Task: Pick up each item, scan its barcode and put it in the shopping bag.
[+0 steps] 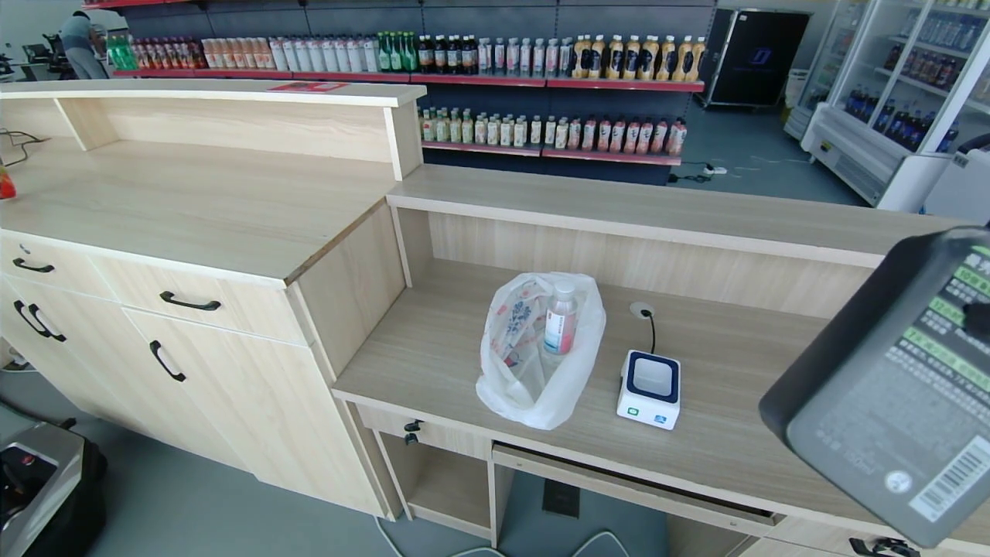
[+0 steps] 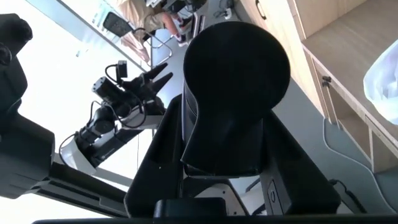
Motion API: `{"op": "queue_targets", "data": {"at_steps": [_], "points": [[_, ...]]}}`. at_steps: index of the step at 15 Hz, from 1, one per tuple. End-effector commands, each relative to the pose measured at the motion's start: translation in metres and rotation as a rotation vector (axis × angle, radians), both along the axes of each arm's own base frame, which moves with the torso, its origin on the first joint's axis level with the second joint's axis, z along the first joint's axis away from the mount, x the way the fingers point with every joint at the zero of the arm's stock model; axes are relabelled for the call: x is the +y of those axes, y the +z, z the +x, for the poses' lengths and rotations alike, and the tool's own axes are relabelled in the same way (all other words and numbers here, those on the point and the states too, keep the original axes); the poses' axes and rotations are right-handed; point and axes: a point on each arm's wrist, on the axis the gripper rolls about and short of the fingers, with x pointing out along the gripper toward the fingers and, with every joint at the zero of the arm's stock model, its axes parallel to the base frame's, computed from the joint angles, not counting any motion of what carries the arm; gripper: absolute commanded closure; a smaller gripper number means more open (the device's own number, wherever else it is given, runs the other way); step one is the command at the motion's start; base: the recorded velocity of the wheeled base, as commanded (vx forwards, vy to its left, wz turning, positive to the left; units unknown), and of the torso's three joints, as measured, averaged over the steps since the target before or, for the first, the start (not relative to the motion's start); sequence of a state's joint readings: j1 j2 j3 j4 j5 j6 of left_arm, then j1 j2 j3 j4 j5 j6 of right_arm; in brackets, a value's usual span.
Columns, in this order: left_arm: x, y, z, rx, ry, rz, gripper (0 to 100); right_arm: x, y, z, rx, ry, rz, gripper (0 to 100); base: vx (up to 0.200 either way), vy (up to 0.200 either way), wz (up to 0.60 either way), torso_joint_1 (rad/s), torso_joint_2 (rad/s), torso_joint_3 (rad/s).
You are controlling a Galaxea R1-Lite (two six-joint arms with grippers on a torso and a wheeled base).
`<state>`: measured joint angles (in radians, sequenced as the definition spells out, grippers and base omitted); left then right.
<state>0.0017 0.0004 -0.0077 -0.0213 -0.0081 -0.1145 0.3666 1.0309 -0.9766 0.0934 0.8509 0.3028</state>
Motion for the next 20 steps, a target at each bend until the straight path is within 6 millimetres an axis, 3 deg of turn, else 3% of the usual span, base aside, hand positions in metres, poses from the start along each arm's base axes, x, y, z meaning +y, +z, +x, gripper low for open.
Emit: {"op": "queue_targets", "data": {"at_steps": [1, 16, 18, 20], "points": [[0.000, 0.000, 0.000, -0.001, -0.001, -0.001, 0, -0.001, 0.002, -0.003, -0.007, 0.002, 0.003, 100, 0.000, 0.000, 0.00, 0.000, 0.00, 0.000], [0.000, 0.000, 0.000, -0.002, 0.000, -0.001, 0, -0.001, 0.004, -0.002, 0.029, -0.011, 0.017, 100, 0.000, 0.000, 0.00, 0.000, 0.00, 0.000], [0.000, 0.000, 0.000, -0.001, 0.000, -0.001, 0, -0.001, 0.003, 0.004, 0.031, -0.056, 0.008, 100, 0.000, 0.000, 0.00, 0.000, 0.00, 0.000], [0.000, 0.000, 0.000, -0.001, 0.000, -0.001, 0, -0.002, -0.005, 0.026, 0.004, -0.236, -0.056, 100, 0.000, 0.000, 0.00, 0.000, 0.00, 0.000]]}}
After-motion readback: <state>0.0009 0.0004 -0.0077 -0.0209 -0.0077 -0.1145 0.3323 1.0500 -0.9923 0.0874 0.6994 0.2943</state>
